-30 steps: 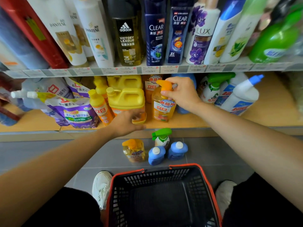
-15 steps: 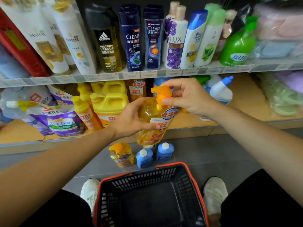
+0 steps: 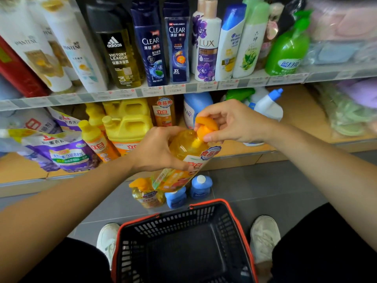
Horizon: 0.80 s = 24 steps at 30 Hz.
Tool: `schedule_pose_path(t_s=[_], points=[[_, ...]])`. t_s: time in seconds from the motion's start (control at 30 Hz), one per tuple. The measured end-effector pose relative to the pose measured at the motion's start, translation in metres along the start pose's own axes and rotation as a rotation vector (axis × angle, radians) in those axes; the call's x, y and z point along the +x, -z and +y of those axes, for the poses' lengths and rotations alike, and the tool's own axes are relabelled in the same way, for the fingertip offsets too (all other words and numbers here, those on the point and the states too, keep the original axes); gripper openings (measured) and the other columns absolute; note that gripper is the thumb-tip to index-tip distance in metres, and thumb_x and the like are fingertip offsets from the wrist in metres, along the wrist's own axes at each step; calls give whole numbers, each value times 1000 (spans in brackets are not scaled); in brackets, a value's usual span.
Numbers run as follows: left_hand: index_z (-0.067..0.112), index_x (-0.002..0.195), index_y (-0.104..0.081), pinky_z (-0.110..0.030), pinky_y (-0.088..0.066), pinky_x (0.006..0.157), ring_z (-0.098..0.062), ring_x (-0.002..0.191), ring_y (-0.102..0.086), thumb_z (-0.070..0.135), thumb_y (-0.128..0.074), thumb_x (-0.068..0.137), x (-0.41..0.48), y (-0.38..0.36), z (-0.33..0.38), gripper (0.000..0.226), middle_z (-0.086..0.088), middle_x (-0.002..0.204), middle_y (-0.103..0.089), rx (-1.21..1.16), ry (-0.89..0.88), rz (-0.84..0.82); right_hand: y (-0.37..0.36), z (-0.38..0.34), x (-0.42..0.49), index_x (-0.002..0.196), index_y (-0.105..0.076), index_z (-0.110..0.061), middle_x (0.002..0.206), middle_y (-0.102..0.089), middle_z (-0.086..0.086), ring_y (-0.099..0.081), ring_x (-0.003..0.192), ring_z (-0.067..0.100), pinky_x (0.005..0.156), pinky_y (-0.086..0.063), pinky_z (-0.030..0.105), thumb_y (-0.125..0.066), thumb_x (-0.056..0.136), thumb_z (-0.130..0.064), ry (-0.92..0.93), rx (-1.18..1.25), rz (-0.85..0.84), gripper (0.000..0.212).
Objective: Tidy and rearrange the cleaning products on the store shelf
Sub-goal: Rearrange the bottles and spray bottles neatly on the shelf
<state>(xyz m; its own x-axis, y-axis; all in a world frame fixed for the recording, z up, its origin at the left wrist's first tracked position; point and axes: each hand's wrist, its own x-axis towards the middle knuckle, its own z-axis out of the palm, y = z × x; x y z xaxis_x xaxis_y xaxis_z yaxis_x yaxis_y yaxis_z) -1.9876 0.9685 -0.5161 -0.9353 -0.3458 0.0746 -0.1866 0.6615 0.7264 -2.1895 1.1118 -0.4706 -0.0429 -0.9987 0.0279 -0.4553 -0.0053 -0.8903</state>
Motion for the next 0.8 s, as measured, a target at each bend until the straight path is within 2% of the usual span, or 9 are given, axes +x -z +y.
schedule_pose_path(t_s=[0.03,0.1,0.2,0.33,0.43,0.5,0.57,0.67,0.8], points=[[21,126,-66,-40,-60,89,-6,102,-71,42,-98,55,0,2,-1,81,9,113,-75,-67,9,-40,2,0,1,115,-66,-30,112,-74,-5,-71,105,19,86,-58,56,-83,78,-8,1,16,-33,47],[18,124,-67,-41,-60,90,-9,103,-72,27,-99,58,0,6,-3,74,7,113,-75,-152,15,-98,3,0,1,125,-62,-25,116,-73,-1,-70,108,17,90,-59,43,-82,77,-8,4,49,-83,54],[17,124,-67,-41,-60,90,-12,105,-72,22,-98,61,-1,10,-3,71,6,114,-75,-198,12,-142,0,2,2,129,-59,-26,113,-75,2,-72,102,19,80,-60,30,-83,77,-12,0,99,-85,59],[17,122,-68,-42,-60,90,-10,103,-72,25,-99,58,-3,6,2,71,6,112,-76,-164,26,-104,-12,3,4,101,-73,-32,90,-78,3,-72,67,29,51,-55,27,-85,75,-23,20,97,133,30],[19,120,-69,-43,-60,88,-11,99,-73,39,-97,53,-3,3,7,75,6,108,-76,-72,38,-39,-22,4,7,84,-75,-33,73,-75,4,-69,54,30,45,-53,28,-85,75,-33,23,43,279,14],[21,120,-69,-42,-60,85,-10,96,-73,51,-92,50,-4,3,11,80,7,106,-76,-1,45,-2,-25,4,9,83,-74,-36,70,-75,0,-70,52,28,46,-56,33,-84,74,-41,19,-1,343,14],[22,120,-69,-41,-60,83,-9,94,-72,56,-89,48,-5,3,13,82,8,104,-76,27,52,10,-25,3,8,93,-73,-41,73,-75,-3,-72,57,27,51,-59,38,-83,75,-42,15,-12,337,21],[22,119,-70,-41,-59,81,-10,92,-72,62,-85,48,-7,5,13,83,9,103,-76,59,61,8,-20,0,4,107,-70,-46,80,-75,6,-72,66,24,60,-60,42,-78,83,-36,64,-84,271,27],[22,116,-70,-43,-58,75,-13,85,-71,68,-81,46,-8,6,13,84,7,96,-76,107,56,14,-12,-8,3,121,-70,-29,91,-64,-6,-56,74,6,66,-44,21,-71,90,-22,184,-349,194,32]])
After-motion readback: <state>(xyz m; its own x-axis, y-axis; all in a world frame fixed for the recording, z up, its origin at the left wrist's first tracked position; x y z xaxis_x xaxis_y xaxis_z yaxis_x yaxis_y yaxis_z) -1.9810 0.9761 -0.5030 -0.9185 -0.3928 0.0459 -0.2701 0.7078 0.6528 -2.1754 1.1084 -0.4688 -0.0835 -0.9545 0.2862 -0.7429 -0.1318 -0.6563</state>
